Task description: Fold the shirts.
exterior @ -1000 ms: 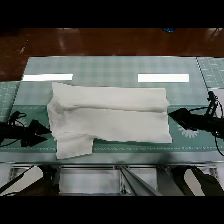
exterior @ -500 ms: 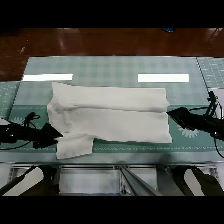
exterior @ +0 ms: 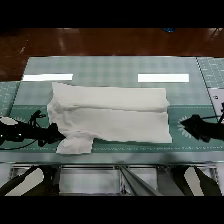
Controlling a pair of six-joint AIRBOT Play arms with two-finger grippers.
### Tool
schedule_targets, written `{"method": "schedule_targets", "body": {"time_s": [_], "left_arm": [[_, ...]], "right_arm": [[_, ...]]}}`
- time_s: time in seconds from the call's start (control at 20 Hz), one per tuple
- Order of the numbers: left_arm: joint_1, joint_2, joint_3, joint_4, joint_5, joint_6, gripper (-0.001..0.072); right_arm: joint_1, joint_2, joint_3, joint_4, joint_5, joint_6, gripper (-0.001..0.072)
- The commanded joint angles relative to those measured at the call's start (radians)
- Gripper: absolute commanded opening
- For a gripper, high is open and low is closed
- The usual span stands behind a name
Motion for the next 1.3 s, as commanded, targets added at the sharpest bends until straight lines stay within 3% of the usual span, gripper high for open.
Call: {"method": "schedule_targets", "body": {"time_s": [0.0,0.45,0.75,0.8,0.85,0.9,0.95,1.1,1.25], "left_arm": [[-0.005,0.000,-0.001,-0.013,0.047,0.009,0.0019],[-0.005,0.000,-0.001,-0.013,0.039,0.009,0.0019],[-0.005,0.000,-0.001,-0.019,0.039,0.009,0.0019],[-0.005,0.000,0.000,-0.019,0.039,0.009,0.0019],[-0.005,0.000,0.003,-0.019,0.039,0.010,0.0019],[-0.005,0.001,0.011,-0.019,0.038,0.009,0.0019],[-0.005,0.003,0.027,-0.019,0.030,0.009,0.0019],[-0.005,0.025,0.135,-0.020,-0.034,0.053,0.0019],[-0.005,0.043,0.287,-0.083,-0.056,0.031,0.0019]], "right_arm": [[-0.086,0.000,-0.050,-0.213,0.180,0.063,0.0407],[-0.051,-0.229,-0.057,-0.064,0.170,-0.037,0.0406],[0.144,-0.369,-0.057,0.157,-0.066,-0.074,0.0403],[0.172,-0.388,-0.057,0.202,-0.086,-0.096,0.0358],[0.194,-0.399,-0.057,0.245,-0.092,-0.132,0.0237],[0.209,-0.400,-0.056,0.285,-0.087,-0.197,0.0064],[0.208,-0.393,-0.053,0.315,-0.066,-0.259,0.0023],[0.206,-0.328,0.000,0.266,-0.017,-0.250,0.0023],[0.208,-0.294,0.098,0.265,0.002,-0.212,0.0023]]}}
